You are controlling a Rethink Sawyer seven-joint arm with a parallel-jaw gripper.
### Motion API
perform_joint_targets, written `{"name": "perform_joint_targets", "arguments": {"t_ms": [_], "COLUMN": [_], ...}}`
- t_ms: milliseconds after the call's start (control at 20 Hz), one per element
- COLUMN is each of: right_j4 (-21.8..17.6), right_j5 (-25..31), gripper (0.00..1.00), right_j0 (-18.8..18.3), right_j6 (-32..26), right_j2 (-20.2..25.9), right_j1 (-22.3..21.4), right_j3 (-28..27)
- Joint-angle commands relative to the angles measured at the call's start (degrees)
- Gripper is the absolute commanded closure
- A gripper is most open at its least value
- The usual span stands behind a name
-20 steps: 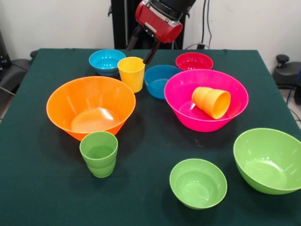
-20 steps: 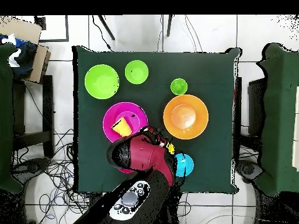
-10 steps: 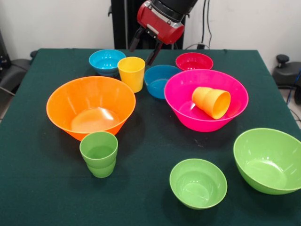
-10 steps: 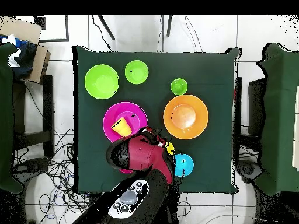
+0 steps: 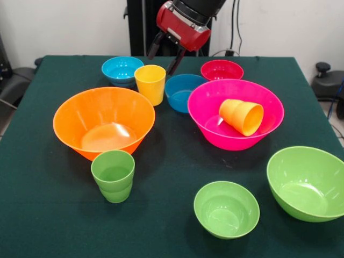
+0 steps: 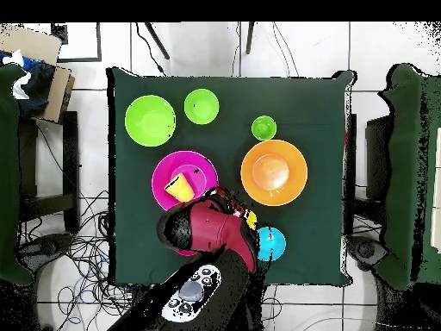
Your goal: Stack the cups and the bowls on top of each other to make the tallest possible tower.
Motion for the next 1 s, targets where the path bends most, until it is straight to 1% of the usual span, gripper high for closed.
{"name": "perform_joint_targets", "arguments": {"t_ms": [50, 150, 350, 500, 600, 750, 1000], "right_j4": [-3.1, -3.3, -4.8, -6.2, -6.9, -7.3, -7.1], "right_j5": [-4.4, -4.8, -6.2, -7.1, -7.8, -7.7, -8.4], "gripper": [0.00, 0.00, 0.00, 0.00, 0.00, 0.00, 0.00], "right_j0": [-1.4, -1.3, -2.4, -4.4, -5.4, -5.9, -5.5], "right_j6": [3.7, 4.2, 3.8, 2.8, 2.7, 2.9, 4.0], "right_j2": [7.4, 7.3, 8.3, 10.6, 11.6, 12.3, 12.4], "right_j1": [1.7, 0.3, -4.3, -7.6, -8.9, -10.1, -9.7], "right_j3": [2.0, 4.2, 10.1, 14.0, 15.8, 17.4, 18.1]}}
